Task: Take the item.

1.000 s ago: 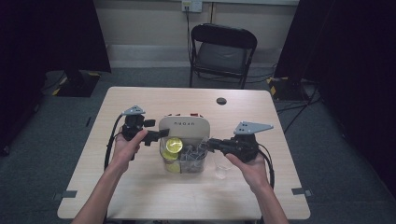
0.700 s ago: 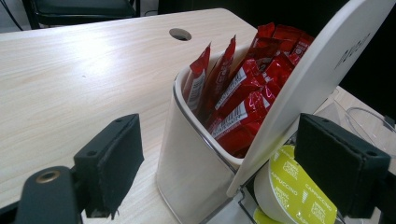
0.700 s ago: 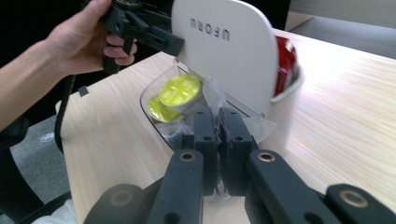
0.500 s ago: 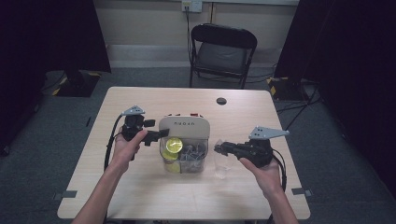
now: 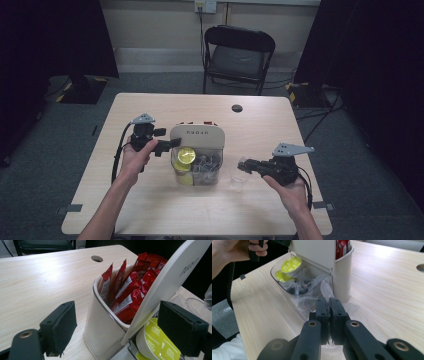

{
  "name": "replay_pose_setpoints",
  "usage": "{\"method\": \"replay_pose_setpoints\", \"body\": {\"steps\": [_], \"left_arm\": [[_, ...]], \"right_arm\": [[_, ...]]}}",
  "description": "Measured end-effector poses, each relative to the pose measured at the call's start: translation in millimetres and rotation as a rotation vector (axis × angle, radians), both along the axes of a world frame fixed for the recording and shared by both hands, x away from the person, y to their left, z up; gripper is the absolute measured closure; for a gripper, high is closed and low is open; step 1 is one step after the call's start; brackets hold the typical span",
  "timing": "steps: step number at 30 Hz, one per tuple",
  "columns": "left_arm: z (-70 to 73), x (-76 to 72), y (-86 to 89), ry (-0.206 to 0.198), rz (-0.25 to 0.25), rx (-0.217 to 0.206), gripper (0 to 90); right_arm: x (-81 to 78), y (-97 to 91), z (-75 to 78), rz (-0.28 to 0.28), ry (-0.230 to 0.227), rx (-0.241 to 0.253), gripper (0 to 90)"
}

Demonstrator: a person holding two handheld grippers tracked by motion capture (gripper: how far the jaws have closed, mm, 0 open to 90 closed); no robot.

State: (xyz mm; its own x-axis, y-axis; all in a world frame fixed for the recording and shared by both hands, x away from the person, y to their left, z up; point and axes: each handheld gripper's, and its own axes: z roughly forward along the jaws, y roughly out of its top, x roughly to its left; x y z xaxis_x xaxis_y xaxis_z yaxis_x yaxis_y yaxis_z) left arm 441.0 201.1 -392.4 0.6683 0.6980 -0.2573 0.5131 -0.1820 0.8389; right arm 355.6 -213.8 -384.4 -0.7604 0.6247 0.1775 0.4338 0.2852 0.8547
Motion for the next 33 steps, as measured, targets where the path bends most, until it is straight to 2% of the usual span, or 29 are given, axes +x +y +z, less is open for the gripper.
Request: {"method": "replay_pose_setpoints", "body": {"steps": [12, 33], "left_arm": [[-1.8, 0.6, -0.8, 0.006, -0.006, 0.002, 15.3], [-2.9, 0.9, -1.4, 0.013, -0.006, 0.012, 15.2]], "right_arm": [[3.4, 4.5, -16.4, 0.008, 0.043, -0.020, 87.0], [7.3, 8.8, -27.9, 0.023, 0.078, -0.048, 86.6]]}}
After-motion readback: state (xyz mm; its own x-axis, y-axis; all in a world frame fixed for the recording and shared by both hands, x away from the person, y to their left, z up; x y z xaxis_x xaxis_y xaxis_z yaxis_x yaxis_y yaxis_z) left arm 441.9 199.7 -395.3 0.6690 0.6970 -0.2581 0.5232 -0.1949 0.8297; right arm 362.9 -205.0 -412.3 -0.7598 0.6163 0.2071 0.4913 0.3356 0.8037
